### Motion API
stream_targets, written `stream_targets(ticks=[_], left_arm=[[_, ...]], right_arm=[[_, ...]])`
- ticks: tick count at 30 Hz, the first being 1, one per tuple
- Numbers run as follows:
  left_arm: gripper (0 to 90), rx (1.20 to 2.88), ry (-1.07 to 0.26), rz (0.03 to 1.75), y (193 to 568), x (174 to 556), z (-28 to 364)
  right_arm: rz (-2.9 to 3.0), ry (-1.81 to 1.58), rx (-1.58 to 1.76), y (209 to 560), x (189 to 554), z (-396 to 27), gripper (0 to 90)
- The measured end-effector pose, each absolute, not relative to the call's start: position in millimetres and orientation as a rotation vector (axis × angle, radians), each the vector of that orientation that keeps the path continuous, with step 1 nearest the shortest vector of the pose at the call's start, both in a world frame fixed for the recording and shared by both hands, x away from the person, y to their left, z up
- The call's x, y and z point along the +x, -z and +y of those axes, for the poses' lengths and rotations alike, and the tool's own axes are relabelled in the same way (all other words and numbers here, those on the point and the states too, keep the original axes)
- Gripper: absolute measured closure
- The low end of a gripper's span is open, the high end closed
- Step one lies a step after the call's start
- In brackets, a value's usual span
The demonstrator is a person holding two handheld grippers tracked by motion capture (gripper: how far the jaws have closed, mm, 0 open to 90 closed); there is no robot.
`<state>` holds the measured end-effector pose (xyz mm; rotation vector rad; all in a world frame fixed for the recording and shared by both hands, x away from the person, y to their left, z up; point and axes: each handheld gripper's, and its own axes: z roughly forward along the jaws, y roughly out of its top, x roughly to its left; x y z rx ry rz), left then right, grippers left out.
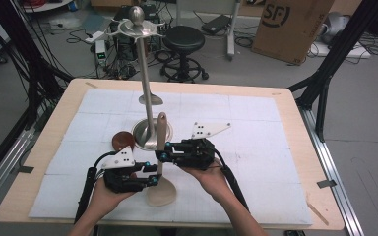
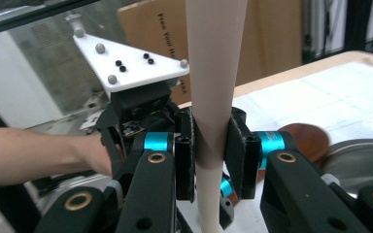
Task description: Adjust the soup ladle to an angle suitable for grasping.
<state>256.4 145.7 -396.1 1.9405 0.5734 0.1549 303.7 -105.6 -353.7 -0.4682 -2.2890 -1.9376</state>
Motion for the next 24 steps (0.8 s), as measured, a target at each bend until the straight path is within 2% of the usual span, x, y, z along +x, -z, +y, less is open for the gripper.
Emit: stream_targets(ticks=[8,24], left_arm=[[54.6,1.938,-0.18,0.603,395.6,258.1,150.9],[47.9,1.939,-0.211,0.641,394.9,261.2,162.8]], right_arm=[[-2.331,1.969,-0.516,342.7,305.8,-108.3,75.7],[-2.396,1.982,-0.551,327.1,321.6,-107.9,75.7]])
